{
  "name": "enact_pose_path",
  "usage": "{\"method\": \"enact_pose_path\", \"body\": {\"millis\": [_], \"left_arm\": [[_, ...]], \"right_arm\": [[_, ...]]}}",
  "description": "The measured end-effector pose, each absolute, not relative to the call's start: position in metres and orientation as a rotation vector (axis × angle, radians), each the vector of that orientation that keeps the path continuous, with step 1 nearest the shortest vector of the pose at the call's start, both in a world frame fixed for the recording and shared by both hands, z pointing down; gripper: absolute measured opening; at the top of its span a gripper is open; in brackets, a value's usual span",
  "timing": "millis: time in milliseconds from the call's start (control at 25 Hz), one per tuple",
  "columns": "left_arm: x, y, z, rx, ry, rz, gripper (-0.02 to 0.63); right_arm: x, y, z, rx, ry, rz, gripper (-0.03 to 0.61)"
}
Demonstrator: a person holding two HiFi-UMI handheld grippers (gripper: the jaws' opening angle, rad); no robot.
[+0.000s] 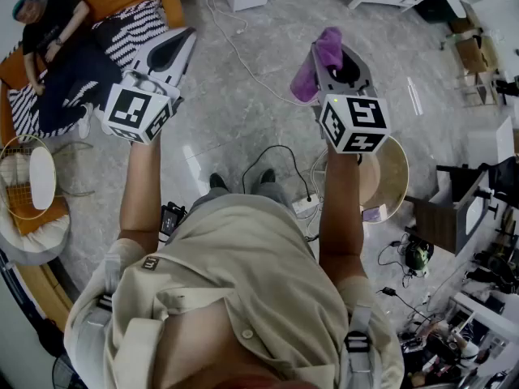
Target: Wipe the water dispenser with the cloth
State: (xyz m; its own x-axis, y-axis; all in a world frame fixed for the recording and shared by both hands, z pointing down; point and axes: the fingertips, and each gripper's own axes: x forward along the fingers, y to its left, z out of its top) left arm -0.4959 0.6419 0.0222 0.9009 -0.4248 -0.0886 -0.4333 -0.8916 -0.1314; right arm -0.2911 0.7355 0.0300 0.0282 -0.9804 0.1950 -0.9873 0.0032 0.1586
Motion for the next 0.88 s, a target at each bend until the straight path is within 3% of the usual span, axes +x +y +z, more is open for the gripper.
{"method": "enact_pose_path", "body": {"millis": [240,560,880], "left_arm": [[-0.486,0.633,0.027,-2.925,0.662,0.071,0.015],[-0.431,0.589,0.032,-2.898,0.735,-0.008,0.015],[-0.335,0.526,0.049,-2.869,0.829,-0.108,0.015]], "right_arm": [[-0.280,0.725,0.034,2.054,-2.029,0.052,0.120],[-0.210,0.666,0.044,2.050,-2.112,0.099,0.121],[-0.110,0.573,0.064,2.013,-2.230,0.132,0.138]]}}
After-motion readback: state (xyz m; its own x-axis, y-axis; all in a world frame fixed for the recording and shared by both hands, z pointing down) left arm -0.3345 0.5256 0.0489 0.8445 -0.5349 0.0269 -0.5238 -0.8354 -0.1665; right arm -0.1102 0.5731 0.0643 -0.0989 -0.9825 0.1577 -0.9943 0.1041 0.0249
